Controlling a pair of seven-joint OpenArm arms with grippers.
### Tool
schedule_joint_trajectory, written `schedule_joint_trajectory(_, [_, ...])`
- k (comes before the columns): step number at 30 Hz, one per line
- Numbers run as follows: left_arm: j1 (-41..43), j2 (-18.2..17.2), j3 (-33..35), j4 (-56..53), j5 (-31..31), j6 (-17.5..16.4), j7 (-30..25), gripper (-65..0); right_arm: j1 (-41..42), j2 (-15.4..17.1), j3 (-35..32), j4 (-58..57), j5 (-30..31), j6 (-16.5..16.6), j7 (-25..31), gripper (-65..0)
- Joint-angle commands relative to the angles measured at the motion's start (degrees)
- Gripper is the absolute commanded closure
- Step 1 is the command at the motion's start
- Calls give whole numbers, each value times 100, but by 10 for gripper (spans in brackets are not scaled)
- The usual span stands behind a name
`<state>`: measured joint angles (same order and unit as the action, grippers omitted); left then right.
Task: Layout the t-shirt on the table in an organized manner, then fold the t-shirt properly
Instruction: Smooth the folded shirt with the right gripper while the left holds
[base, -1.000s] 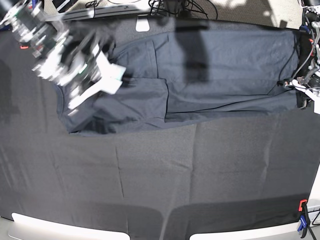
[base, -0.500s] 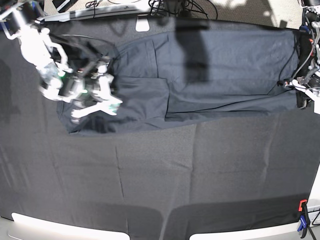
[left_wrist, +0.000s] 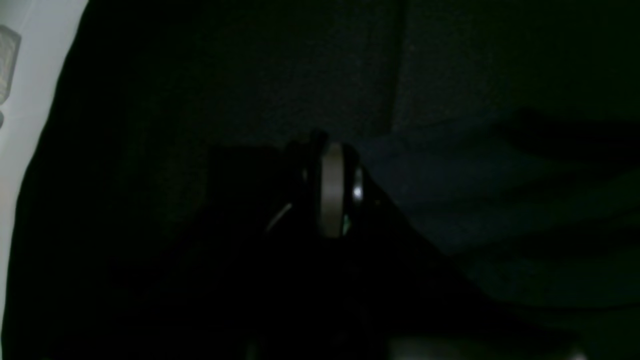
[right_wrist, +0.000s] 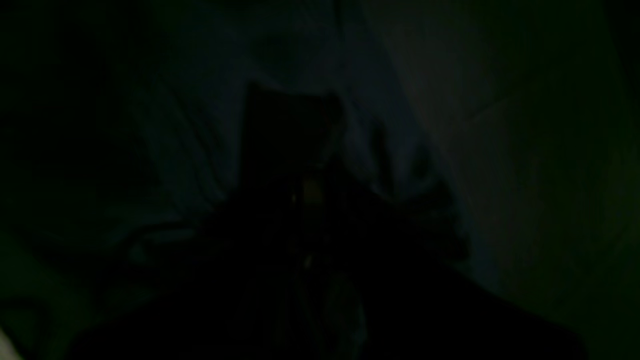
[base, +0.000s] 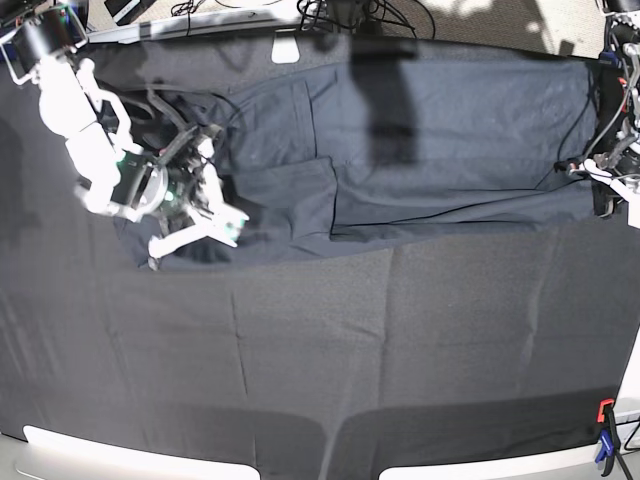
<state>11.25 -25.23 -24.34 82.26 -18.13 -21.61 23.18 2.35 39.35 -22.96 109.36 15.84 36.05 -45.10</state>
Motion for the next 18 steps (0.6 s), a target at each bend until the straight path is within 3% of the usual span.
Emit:
schedule_joint_trajectory(1, [-46,-111,-48,107,-33,-2,-133,0,26,199,129,203,153,-7,-57,0])
schedule_joint_trajectory(7, [-46,-111,-48,107,-33,-2,-131,0,-540,647,538,560,468,-2,-90,0])
schedule_joint_trajectory(18, [-48,-116,-48,109,9,-2,-138,0,-859,669,730,787,693,15,-184,0])
